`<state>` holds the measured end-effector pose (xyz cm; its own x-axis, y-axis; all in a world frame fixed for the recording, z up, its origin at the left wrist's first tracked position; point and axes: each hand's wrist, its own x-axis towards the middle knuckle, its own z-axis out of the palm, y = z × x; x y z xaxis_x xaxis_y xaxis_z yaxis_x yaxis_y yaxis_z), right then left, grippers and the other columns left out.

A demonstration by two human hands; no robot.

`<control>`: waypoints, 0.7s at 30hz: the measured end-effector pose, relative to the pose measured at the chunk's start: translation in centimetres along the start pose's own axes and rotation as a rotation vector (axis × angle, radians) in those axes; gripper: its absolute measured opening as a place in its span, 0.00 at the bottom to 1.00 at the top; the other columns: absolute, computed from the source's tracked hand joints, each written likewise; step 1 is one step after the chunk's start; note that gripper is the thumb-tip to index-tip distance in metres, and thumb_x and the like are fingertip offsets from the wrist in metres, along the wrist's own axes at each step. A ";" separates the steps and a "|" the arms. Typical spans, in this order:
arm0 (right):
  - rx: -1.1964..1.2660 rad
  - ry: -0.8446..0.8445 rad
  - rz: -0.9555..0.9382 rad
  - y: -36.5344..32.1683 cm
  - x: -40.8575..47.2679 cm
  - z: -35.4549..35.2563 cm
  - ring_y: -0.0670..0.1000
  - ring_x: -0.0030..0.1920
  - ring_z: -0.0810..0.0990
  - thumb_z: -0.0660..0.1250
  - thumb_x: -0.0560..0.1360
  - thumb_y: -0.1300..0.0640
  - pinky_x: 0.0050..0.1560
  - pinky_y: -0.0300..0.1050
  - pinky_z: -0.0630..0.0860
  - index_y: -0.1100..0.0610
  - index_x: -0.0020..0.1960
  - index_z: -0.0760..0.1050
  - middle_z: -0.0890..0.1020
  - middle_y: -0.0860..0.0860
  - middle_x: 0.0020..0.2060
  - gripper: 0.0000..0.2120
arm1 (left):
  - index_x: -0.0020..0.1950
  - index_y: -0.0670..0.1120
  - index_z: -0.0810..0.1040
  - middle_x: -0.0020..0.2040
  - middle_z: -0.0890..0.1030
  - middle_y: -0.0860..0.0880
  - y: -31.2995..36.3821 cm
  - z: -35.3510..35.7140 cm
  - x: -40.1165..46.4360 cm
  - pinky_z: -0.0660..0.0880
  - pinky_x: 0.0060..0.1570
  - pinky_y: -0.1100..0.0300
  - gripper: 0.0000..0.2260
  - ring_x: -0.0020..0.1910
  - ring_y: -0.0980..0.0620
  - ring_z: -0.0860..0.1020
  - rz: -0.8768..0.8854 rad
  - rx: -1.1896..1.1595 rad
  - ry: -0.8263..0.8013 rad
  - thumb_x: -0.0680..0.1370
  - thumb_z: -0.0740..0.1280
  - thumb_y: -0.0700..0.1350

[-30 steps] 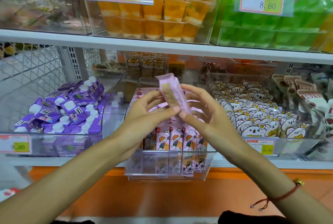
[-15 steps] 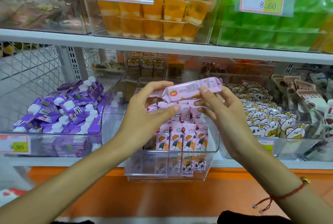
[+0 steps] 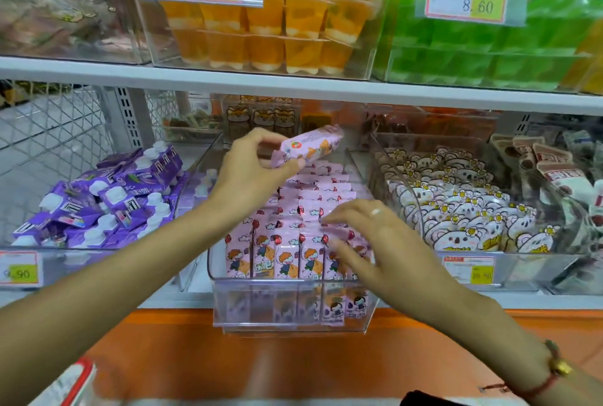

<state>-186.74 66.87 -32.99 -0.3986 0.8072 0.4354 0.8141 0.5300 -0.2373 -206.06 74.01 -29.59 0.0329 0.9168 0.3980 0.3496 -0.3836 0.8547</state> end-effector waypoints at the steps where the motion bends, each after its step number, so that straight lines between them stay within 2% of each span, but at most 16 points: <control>1: -0.088 -0.050 -0.029 0.1 -0.2 0.2 0.45 0.60 0.72 0.61 0.80 0.48 0.57 0.34 0.60 0.49 0.63 0.75 0.77 0.44 0.58 0.14 | 0.57 0.47 0.76 0.55 0.79 0.50 0.0 0.6 0.7 0.80 0.51 0.47 0.15 0.50 0.50 0.79 0.019 0.061 -0.017 0.73 0.74 0.45; 3: -0.177 -0.121 -0.060 -0.2 -0.4 0.2 0.47 0.61 0.72 0.57 0.80 0.45 0.57 0.33 0.54 0.49 0.63 0.75 0.77 0.45 0.59 0.16 | 0.58 0.46 0.76 0.55 0.79 0.50 -0.2 1.9 1.8 0.78 0.51 0.51 0.16 0.49 0.52 0.77 0.057 0.178 -0.035 0.73 0.74 0.46; 6: -0.191 -0.167 -0.058 -0.2 -0.4 0.1 0.47 0.61 0.72 0.55 0.79 0.43 0.60 0.35 0.53 0.49 0.64 0.74 0.77 0.45 0.60 0.18 | 0.59 0.47 0.77 0.56 0.80 0.51 -1.0 3.7 3.1 0.72 0.48 0.59 0.16 0.50 0.53 0.77 0.083 0.326 -0.048 0.73 0.73 0.48; 8: -0.180 -0.175 -0.055 -0.1 -0.4 0.0 0.47 0.61 0.72 0.55 0.79 0.43 0.60 0.36 0.54 0.49 0.64 0.74 0.77 0.45 0.60 0.18 | 0.61 0.47 0.77 0.59 0.80 0.50 -1.3 4.4 3.7 0.72 0.49 0.59 0.16 0.53 0.51 0.79 0.117 0.419 -0.075 0.74 0.73 0.47; 11: -0.177 -0.186 -0.058 0.1 -0.4 -0.1 0.48 0.61 0.72 0.54 0.79 0.44 0.60 0.37 0.54 0.49 0.64 0.74 0.77 0.45 0.60 0.19 | 0.62 0.48 0.78 0.60 0.81 0.49 -1.1 4.5 4.9 0.75 0.52 0.56 0.17 0.49 0.51 0.80 0.196 0.556 -0.133 0.74 0.73 0.46; 14: -0.161 -0.203 -0.049 0.1 -0.3 -0.1 0.48 0.60 0.72 0.54 0.78 0.44 0.60 0.37 0.54 0.49 0.63 0.74 0.77 0.46 0.59 0.19 | 0.62 0.51 0.78 0.59 0.81 0.49 -0.4 4.3 6.3 0.76 0.56 0.52 0.19 0.53 0.48 0.80 0.259 0.660 -0.188 0.72 0.74 0.51; 16: -0.155 -0.209 -0.044 0.1 -0.3 -0.1 0.47 0.59 0.72 0.55 0.79 0.45 0.60 0.36 0.53 0.49 0.63 0.74 0.77 0.45 0.59 0.18 | 0.63 0.52 0.78 0.61 0.80 0.51 -0.1 4.5 7.5 0.73 0.54 0.57 0.20 0.57 0.47 0.78 0.287 0.732 -0.281 0.72 0.73 0.54; 18: -0.150 -0.218 -0.043 0.0 -0.3 -0.2 0.46 0.59 0.71 0.56 0.79 0.46 0.60 0.35 0.52 0.49 0.64 0.74 0.77 0.45 0.60 0.17 | 0.65 0.50 0.76 0.64 0.78 0.50 0.0 4.9 8.8 0.68 0.49 0.61 0.20 0.59 0.48 0.76 0.261 0.773 -0.389 0.74 0.72 0.53; 21: -0.129 -0.227 -0.035 -0.1 -0.3 -0.4 0.47 0.59 0.72 0.55 0.78 0.45 0.60 0.36 0.53 0.50 0.63 0.74 0.78 0.46 0.59 0.18 | 0.65 0.44 0.75 0.61 0.78 0.45 -0.4 6.3 10.5 0.72 0.50 0.58 0.20 0.55 0.45 0.77 0.183 0.686 -0.425 0.76 0.70 0.50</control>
<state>-186.55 66.45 -32.80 -0.5004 0.8342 0.2320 0.8393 0.5331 -0.1066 -199.97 84.47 -27.88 0.4477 0.8631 0.2335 0.7938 -0.5039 0.3406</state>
